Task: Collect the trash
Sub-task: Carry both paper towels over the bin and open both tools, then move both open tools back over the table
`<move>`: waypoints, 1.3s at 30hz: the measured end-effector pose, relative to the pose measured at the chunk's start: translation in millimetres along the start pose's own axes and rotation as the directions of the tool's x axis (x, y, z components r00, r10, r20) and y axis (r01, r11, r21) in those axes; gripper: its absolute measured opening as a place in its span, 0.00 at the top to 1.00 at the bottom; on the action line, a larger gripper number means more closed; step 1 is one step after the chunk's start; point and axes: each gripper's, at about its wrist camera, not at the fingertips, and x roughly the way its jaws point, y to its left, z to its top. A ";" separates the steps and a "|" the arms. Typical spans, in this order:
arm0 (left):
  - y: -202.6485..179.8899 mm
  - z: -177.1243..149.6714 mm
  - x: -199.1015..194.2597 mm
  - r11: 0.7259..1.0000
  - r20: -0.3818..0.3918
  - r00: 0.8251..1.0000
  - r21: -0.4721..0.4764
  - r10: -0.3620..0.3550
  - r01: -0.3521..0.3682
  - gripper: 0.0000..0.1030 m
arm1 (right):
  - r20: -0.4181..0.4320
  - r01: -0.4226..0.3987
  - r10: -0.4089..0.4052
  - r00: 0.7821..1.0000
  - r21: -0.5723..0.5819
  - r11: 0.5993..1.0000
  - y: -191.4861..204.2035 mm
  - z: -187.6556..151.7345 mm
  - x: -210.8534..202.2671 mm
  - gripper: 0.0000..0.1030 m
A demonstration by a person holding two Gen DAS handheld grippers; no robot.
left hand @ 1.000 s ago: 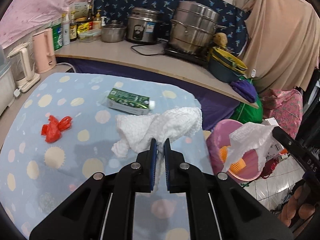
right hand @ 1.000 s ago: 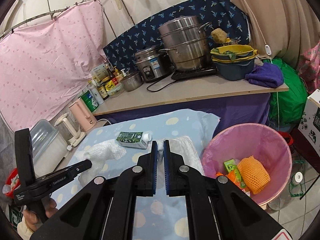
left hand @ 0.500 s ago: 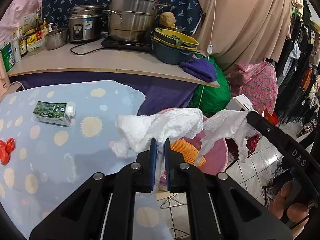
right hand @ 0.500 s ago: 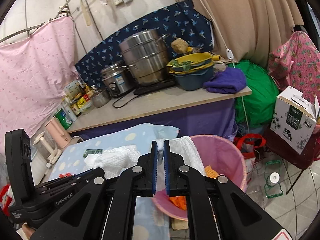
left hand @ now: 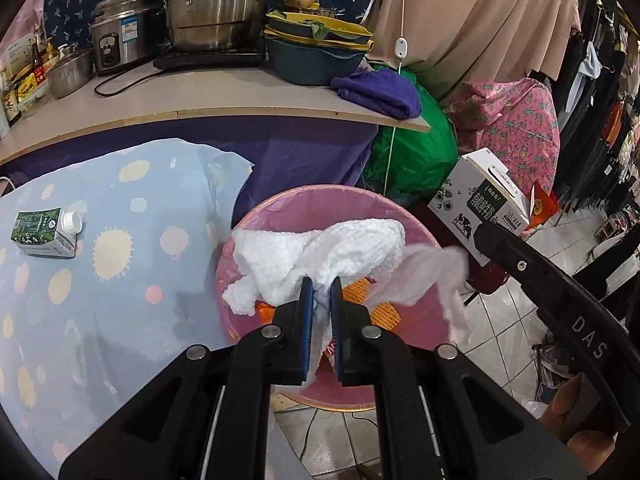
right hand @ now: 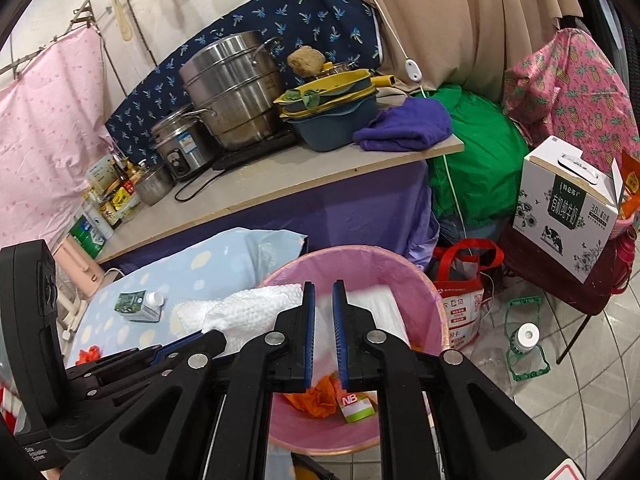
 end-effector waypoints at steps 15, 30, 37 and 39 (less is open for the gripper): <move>5.5 6.8 -27.3 0.999 0.102 0.993 -0.012 0.054 -0.053 0.28 | 0.043 -0.025 0.024 0.999 0.004 1.000 6.6 5.7 -12.1 0.61; 58.2 -4.6 -59.0 0.989 0.135 0.983 -0.096 0.123 -0.111 0.28 | 0.033 -0.094 0.097 0.995 -0.060 0.994 60.5 -3.1 -14.2 0.61; 114.8 -21.3 -78.1 0.965 0.132 0.971 -0.197 0.199 -0.171 0.26 | 0.003 -0.120 0.121 0.993 -0.097 0.988 90.8 -14.8 -9.7 0.58; 135.1 -27.2 -83.1 0.952 0.123 0.965 -0.232 0.231 -0.199 0.21 | -0.013 -0.130 0.129 0.992 -0.106 0.986 99.7 -19.9 -6.2 0.57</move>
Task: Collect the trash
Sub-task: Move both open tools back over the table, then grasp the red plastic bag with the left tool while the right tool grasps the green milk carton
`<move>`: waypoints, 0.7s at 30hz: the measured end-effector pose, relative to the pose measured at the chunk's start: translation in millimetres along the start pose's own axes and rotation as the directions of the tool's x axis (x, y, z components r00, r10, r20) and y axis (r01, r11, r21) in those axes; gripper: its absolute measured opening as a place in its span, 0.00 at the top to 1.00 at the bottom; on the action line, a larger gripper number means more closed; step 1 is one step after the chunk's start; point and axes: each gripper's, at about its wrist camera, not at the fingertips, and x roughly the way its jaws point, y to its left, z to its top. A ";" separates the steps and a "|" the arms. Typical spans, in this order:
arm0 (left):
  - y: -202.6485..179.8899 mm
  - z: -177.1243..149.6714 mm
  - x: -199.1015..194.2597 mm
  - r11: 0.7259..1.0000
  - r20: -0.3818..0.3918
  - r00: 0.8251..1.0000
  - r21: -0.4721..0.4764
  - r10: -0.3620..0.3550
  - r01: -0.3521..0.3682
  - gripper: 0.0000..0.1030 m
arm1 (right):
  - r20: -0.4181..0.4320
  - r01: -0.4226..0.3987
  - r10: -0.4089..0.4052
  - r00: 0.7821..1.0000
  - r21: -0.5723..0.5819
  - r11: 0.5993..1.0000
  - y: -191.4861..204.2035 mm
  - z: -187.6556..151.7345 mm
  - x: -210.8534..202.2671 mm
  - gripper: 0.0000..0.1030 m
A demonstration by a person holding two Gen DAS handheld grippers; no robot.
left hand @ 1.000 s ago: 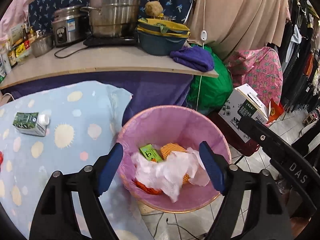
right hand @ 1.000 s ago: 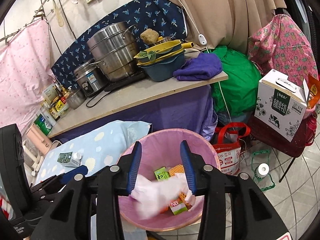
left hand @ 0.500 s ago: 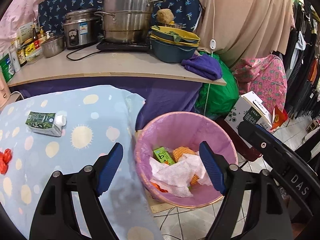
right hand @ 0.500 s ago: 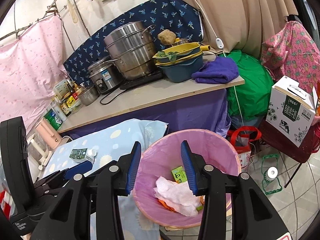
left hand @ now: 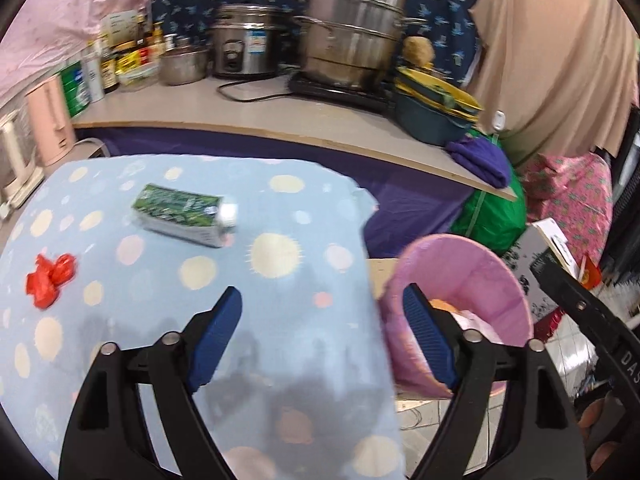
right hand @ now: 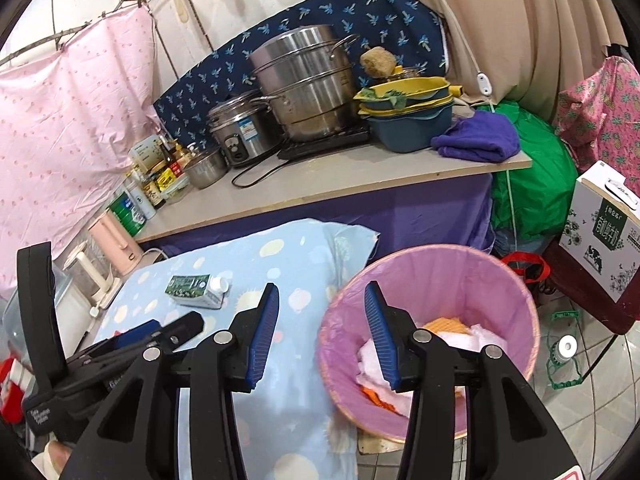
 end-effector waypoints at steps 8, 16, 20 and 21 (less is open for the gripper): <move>112.7 -7.5 -10.2 0.975 0.000 0.984 -0.134 0.178 -0.177 0.17 | -0.069 -0.046 0.043 0.997 -0.050 0.998 43.9 -18.1 23.8 0.58; 235.3 -18.1 -17.0 0.899 -0.048 0.942 -0.288 0.331 -0.330 0.14 | -0.137 -0.096 0.082 0.987 -0.099 0.990 91.8 -34.6 53.8 0.58; 278.7 -23.1 -14.4 0.869 -0.086 0.927 -0.324 0.366 -0.373 0.13 | -0.169 -0.115 0.094 0.981 -0.120 0.986 114.6 -42.4 70.3 0.58; 286.5 -23.9 -12.5 0.866 -0.094 0.926 -0.330 0.366 -0.376 0.13 | -0.176 -0.119 0.096 0.980 -0.126 0.985 120.6 -44.5 74.9 0.58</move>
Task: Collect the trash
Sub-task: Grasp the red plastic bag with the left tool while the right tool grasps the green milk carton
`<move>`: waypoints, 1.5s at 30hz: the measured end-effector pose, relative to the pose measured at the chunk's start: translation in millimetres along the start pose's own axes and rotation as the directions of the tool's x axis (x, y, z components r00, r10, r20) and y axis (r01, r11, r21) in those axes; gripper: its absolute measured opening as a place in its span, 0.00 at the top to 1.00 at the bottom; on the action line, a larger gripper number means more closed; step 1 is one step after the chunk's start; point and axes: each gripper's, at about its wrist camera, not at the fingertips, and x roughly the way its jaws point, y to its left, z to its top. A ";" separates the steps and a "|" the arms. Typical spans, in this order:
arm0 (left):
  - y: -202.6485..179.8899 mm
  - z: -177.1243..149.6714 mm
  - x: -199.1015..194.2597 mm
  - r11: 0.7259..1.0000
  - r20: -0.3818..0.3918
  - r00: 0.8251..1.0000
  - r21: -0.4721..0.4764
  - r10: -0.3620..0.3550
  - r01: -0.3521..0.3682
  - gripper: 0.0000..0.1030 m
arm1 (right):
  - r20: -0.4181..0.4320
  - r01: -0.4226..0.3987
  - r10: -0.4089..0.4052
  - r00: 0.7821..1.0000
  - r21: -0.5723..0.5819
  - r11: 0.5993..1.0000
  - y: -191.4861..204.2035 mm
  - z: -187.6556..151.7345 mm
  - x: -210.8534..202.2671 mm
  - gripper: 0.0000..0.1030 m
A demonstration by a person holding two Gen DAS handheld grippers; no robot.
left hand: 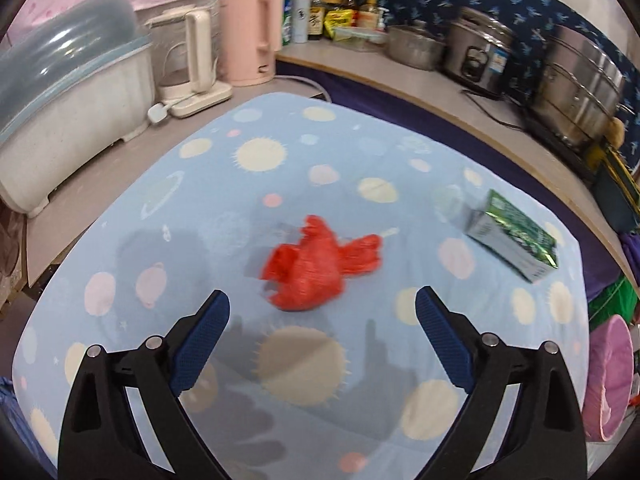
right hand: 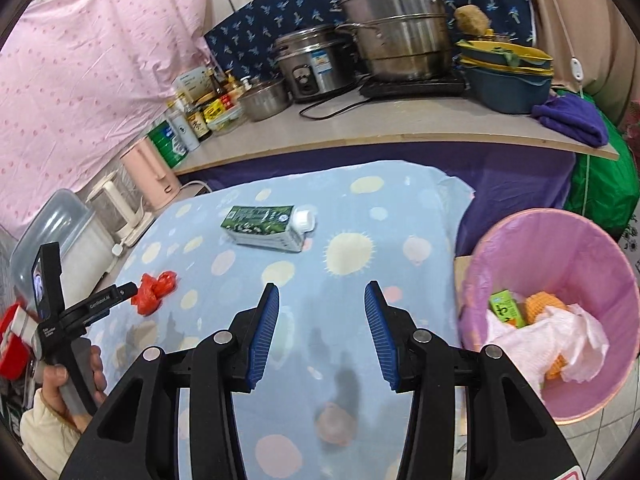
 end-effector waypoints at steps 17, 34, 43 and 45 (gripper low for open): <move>17.2 9.1 51.6 0.998 -0.068 0.996 0.005 -0.061 0.062 0.47 | -0.091 -0.045 0.037 0.995 -0.095 0.994 60.9 4.3 69.5 0.58; -4.3 9.8 21.9 0.992 -0.054 0.991 0.035 -0.119 0.121 0.70 | -0.133 -0.142 0.101 0.986 -0.342 0.929 74.7 69.1 147.2 0.27; -25.0 6.1 15.4 0.987 -0.090 0.986 0.056 -0.142 0.148 0.70 | -0.259 -0.239 0.129 0.957 -0.457 0.857 81.1 84.7 205.8 0.26; -29.7 4.8 14.3 0.986 -0.096 0.984 0.066 -0.148 0.154 0.70 | -0.268 -0.245 0.127 0.955 -0.474 0.845 80.0 83.6 210.6 0.25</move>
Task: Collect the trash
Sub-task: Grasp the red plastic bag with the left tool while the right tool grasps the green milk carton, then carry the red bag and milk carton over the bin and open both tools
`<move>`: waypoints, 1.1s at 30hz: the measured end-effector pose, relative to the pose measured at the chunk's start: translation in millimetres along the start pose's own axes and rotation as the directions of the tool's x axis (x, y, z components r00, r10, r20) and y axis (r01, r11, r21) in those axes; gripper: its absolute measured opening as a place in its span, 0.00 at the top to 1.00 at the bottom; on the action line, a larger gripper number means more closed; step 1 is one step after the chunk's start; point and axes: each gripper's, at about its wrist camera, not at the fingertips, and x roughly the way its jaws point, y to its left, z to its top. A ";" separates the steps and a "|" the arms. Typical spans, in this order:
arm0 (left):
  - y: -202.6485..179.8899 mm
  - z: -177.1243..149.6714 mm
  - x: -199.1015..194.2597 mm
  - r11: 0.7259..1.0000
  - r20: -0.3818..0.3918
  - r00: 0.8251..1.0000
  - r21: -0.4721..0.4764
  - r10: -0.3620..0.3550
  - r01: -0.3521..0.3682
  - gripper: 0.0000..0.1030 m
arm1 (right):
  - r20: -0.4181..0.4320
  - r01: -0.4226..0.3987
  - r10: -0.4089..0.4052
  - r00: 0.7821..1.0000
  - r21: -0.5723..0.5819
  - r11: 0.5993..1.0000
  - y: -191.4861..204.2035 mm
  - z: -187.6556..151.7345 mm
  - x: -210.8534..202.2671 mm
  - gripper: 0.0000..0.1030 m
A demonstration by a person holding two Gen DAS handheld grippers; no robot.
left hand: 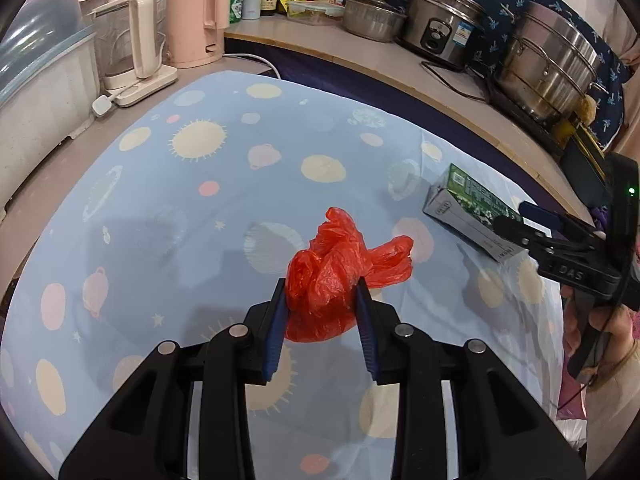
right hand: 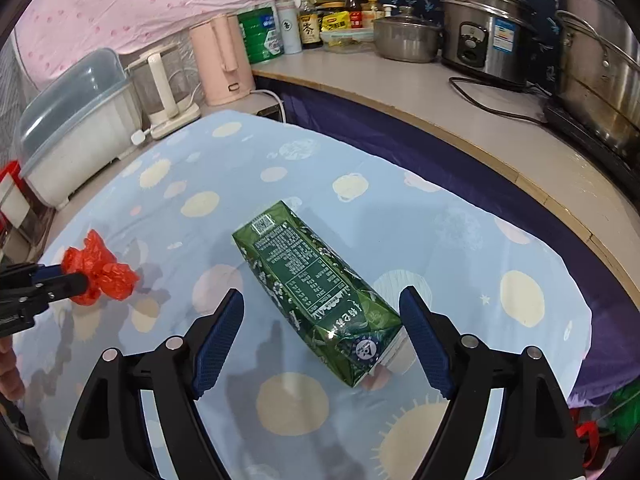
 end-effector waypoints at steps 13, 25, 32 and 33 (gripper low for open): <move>-24.8 -7.8 6.6 0.999 -0.039 0.999 0.038 -0.008 0.009 0.70 | -0.127 -0.017 0.004 0.992 -0.104 0.994 -4.5 -3.1 31.9 0.34; -41.8 -20.7 -8.2 0.998 -0.041 0.999 0.060 -0.011 0.014 0.70 | -0.054 -0.025 0.030 0.998 0.085 0.996 7.1 -39.0 -19.2 0.55; -62.4 -42.1 -29.9 0.995 -0.048 0.998 0.086 -0.039 0.043 0.70 | 0.038 -0.023 0.014 0.999 0.251 0.968 14.0 -78.9 -89.7 0.55; -66.3 -45.5 -33.8 0.995 -0.048 0.998 0.091 -0.046 0.050 0.70 | 0.050 -0.018 0.005 0.999 0.266 0.964 15.2 -85.3 -100.2 0.55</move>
